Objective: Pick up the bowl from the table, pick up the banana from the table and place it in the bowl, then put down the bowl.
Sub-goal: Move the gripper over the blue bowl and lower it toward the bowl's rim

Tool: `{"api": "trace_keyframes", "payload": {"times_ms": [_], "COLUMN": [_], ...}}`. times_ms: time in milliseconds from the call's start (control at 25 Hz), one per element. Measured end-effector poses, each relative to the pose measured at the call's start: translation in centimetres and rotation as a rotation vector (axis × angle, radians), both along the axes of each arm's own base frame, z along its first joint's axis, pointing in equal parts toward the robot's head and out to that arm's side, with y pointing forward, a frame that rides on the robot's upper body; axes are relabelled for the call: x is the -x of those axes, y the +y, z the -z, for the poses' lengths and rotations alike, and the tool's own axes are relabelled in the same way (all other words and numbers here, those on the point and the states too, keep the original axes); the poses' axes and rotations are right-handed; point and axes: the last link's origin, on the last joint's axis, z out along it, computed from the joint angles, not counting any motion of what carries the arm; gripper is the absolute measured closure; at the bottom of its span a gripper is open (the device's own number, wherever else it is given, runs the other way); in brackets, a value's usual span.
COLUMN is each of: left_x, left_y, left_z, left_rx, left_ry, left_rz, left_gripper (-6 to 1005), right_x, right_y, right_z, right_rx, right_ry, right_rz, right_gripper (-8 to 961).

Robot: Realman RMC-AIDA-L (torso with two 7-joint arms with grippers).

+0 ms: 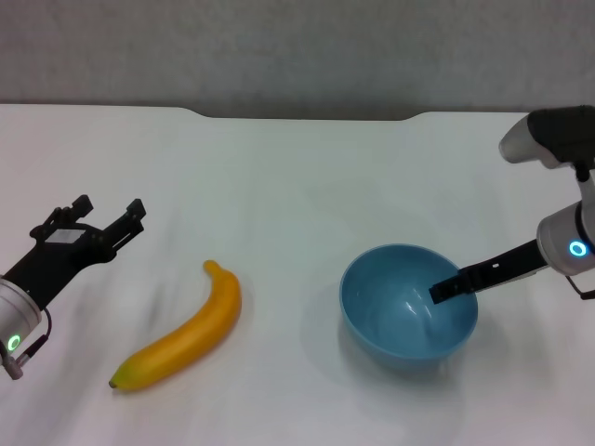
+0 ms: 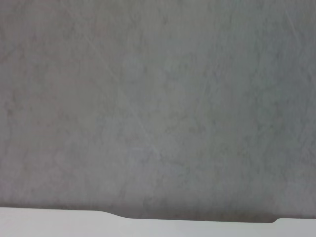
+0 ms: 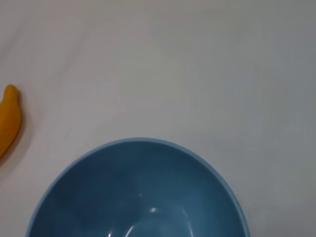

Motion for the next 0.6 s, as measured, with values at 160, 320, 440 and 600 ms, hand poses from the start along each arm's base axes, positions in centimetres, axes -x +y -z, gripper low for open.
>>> {"api": "trace_keyframes", "payload": {"times_ms": [160,320,440,600], "left_x": [0.0,0.0,0.0,0.0], "left_y": [0.0,0.1,0.1,0.1], "left_z": [0.0,-0.1,-0.1,-0.1], "left_rx": [-0.002,-0.005,-0.007,-0.007], "left_ry": [-0.002,-0.004,-0.005,0.000], "left_rz": [0.000,-0.002,-0.003,-0.006], "left_gripper": [103,103,103,103], "right_x": [-0.4,-0.7,-1.0,-1.1], "right_y": [-0.1,-0.1,-0.2,-0.1], "right_z": [0.7,1.2,1.5,1.6], "right_rx": [-0.003,-0.018,-0.023,-0.030], "right_ry": [-0.006,-0.005,0.000,-0.002], "right_rz": [-0.012,-0.008,-0.003,-0.004], "right_gripper": [154,153,153,152]}}
